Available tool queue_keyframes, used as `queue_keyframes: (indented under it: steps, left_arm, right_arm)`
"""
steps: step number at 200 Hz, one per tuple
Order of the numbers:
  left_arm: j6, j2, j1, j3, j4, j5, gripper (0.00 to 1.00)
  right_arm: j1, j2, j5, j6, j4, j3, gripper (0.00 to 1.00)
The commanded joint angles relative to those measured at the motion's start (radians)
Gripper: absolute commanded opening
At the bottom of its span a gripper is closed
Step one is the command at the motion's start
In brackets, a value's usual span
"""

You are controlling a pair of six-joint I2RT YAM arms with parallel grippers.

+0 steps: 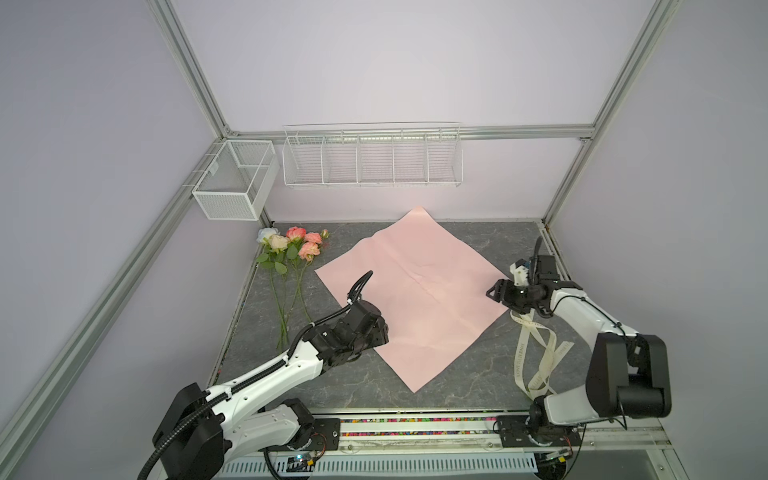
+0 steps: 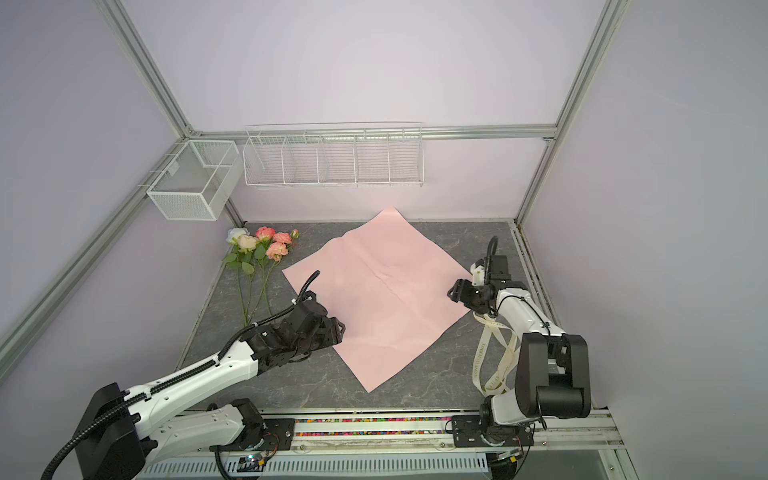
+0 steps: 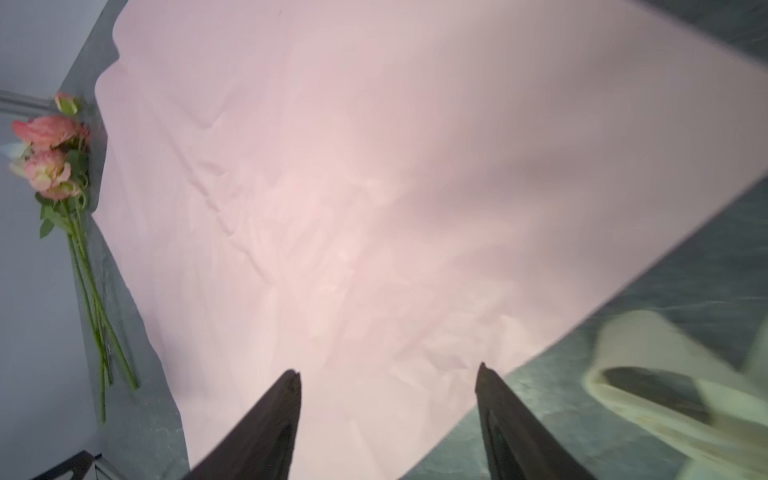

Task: Tie the bouquet of fake flowers

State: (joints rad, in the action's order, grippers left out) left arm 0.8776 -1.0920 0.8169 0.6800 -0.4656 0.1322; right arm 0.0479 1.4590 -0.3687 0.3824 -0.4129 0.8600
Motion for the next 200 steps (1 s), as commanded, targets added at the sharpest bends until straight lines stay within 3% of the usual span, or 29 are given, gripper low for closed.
queue_keyframes:
  steps: [1,17,42,79,123,160,200]
  left_arm:
    - [0.000,0.053,-0.041,-0.037,-0.004,-0.031,0.66]
    - [0.006,0.092,-0.078,-0.063,-0.012,-0.049,0.67]
    - [0.018,0.164,-0.111,-0.096,-0.030,-0.044,0.68]
    - [0.026,0.227,-0.119,-0.115,-0.063,-0.014,0.69]
    - [0.015,0.222,-0.119,-0.113,-0.074,-0.013,0.70]
    - [0.016,0.228,-0.120,-0.117,-0.081,-0.028,0.70]
    - [0.000,0.245,-0.120,-0.119,-0.073,-0.038,0.72]
  right_arm:
    - [0.147,-0.066,-0.058,0.116,0.058,-0.083,0.69]
    - [0.298,-0.114,0.012,0.200,0.062,-0.132,0.70]
    - [0.417,-0.221,0.100,0.415,0.118,-0.252,0.72]
    - [0.519,-0.419,0.185,0.678,0.108,-0.400,0.77]
    - [0.610,-0.566,0.149,0.924,0.224,-0.541,0.74]
    - [0.681,-0.538,0.154,0.964,0.303,-0.558,0.70]
    - [0.700,-0.441,0.146,1.017,0.456,-0.591,0.58]
